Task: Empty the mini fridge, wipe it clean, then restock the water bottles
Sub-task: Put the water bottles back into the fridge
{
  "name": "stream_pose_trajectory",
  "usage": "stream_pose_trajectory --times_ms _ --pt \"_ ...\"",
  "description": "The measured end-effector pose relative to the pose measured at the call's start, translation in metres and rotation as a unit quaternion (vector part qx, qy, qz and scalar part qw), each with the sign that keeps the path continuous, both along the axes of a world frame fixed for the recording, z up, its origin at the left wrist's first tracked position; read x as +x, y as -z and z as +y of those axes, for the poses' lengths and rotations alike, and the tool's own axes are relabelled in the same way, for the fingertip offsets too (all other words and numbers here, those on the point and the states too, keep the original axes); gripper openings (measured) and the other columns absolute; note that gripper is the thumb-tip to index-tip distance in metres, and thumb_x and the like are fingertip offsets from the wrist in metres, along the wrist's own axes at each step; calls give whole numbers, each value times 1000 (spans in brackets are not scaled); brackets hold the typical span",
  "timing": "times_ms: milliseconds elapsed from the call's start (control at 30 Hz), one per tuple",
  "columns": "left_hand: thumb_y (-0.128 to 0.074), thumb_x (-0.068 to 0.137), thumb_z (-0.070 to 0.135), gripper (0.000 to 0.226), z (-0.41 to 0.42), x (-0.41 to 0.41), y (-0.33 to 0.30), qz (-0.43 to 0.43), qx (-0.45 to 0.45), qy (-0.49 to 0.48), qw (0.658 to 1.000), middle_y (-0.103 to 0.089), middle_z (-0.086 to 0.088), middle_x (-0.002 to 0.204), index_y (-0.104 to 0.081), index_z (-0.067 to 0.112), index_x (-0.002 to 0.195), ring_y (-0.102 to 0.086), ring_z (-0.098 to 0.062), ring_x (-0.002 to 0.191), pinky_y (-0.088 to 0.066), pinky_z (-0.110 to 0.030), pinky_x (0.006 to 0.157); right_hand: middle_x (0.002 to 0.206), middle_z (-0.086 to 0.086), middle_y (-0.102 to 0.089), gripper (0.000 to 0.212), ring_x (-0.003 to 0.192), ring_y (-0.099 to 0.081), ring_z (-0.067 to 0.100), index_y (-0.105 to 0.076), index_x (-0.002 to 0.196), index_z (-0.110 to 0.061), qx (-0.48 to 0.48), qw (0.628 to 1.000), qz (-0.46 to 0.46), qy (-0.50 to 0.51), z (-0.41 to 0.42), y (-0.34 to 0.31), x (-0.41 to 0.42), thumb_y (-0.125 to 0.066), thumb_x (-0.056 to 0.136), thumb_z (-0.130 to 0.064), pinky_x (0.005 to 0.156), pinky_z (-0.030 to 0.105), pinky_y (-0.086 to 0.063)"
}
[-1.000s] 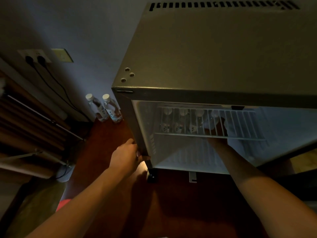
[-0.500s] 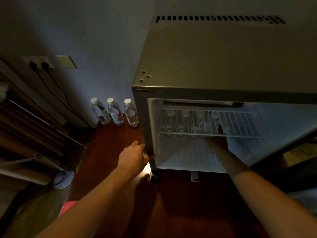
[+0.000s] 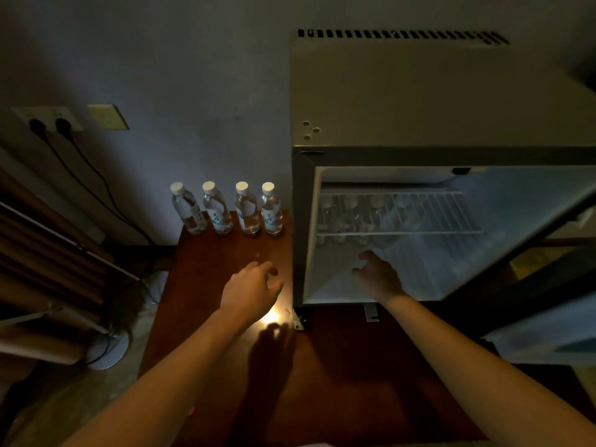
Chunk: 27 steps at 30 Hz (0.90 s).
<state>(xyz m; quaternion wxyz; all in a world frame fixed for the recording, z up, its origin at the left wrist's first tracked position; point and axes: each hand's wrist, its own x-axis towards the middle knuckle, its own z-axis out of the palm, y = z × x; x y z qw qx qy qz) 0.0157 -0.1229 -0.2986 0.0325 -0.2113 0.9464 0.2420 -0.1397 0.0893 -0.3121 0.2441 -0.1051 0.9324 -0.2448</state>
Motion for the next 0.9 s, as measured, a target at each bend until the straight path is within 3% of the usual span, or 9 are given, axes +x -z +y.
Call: stream_pose_trajectory --times_ms 133,333,600,767,900 --pt "-52 98 42 34 -21 17 3 -2 7 -7 1000 -57 4 122 -57 28 129 -60 -14 102 -49 -27 80 113 7 -65 27 100 -61 27 -63 112 -18 59 993 -14 -102 -38 -11 37 -49 95 -34 86 36 -52" --pt "-50 97 41 31 -59 41 11 -14 20 -26 999 -59 3 118 -59 29 125 -61 -21 101 -54 -39 87 87 -3 -65 15 81 -62 16 -65 91 -24 52 988 -32 -139 -100 2 88 -52 90 -32 75 32 -54" --pt "-53 97 40 31 -109 58 10 7 23 -24 999 -60 5 118 -57 30 126 -61 -16 103 -52 -32 83 126 -4 -60 38 117 -56 20 -56 129 -28 2 992 -12 -126 -179 -15 103 -54 91 -35 96 39 -50" --pt "-55 97 41 33 -138 52 5 32 23 -23 999 -60 6 118 -55 30 129 -61 -14 103 -52 -31 86 120 -2 -61 40 109 -59 19 -50 132 -28 -25 996 33 -83 -219 -36 82 -56 92 -31 92 41 -52" --pt "-56 96 41 35 -156 42 3 44 32 -15 998 -60 7 120 -55 30 130 -60 -11 103 -48 -27 83 133 6 -54 45 120 -54 29 -46 136 -24 -1 994 94 -48 -245 -53 54 -56 92 -26 96 44 -49"
